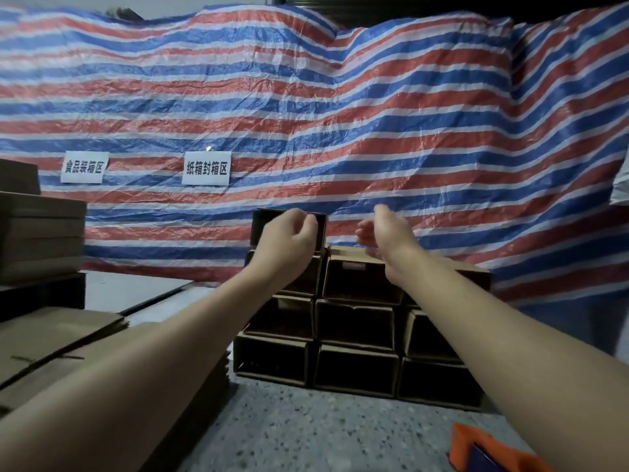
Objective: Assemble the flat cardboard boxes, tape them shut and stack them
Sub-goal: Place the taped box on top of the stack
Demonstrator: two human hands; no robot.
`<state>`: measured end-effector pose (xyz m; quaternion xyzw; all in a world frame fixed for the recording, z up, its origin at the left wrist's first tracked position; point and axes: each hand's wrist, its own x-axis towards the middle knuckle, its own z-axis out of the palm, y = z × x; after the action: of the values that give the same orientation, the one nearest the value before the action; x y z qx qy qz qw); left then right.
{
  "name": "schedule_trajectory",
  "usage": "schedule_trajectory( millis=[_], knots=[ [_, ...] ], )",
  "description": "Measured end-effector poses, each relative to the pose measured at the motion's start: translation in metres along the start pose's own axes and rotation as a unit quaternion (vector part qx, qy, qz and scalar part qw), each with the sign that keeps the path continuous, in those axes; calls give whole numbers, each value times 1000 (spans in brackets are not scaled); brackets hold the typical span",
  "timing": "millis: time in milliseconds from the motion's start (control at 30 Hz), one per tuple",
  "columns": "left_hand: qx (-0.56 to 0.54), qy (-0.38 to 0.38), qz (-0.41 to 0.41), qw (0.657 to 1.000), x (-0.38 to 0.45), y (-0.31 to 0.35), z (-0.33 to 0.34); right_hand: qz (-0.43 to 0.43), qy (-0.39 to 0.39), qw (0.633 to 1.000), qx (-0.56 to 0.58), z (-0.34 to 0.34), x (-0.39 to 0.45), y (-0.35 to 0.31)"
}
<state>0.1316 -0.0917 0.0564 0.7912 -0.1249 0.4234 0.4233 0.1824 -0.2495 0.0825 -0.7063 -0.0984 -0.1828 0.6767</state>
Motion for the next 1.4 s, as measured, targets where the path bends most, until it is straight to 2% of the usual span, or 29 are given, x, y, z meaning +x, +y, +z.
schedule_trajectory(
  millis=[167,333,433,533,733,867,900,967,1100,1200,1300,1400],
  knots=[
    [-26,-46,-26,998,-103,2,7,19,-11,1000,19,-24,-84,53],
    [-6,-130,-84,988,-200,-23,15,74,-3,997,5,-46,-156,133],
    [12,-190,-93,977,-243,-44,19,116,19,993,7,-47,-190,177],
    [33,-211,-114,970,-263,-63,21,125,39,991,-11,-43,-207,208],
    [49,-156,-98,982,-264,-80,17,95,27,994,-43,-43,-211,217],
    [165,-26,-52,985,-236,-92,-7,55,2,997,-62,-41,-214,216],
    [212,-3,-47,976,-222,-96,-18,49,3,997,-61,-40,-214,215],
    [316,-11,-70,946,-193,-112,-42,46,0,997,-61,-38,-213,213],
    [471,-138,-198,848,-161,-153,-85,48,-34,994,-90,-35,-219,221],
    [522,-199,-260,787,-158,-169,-99,56,-20,993,-100,-37,-220,222],
    [537,-238,-276,761,-163,-173,-99,56,-11,991,-124,-39,-222,221],
    [547,-248,-250,760,-167,-166,-97,57,-8,990,-129,-39,-223,220]
  ],
)
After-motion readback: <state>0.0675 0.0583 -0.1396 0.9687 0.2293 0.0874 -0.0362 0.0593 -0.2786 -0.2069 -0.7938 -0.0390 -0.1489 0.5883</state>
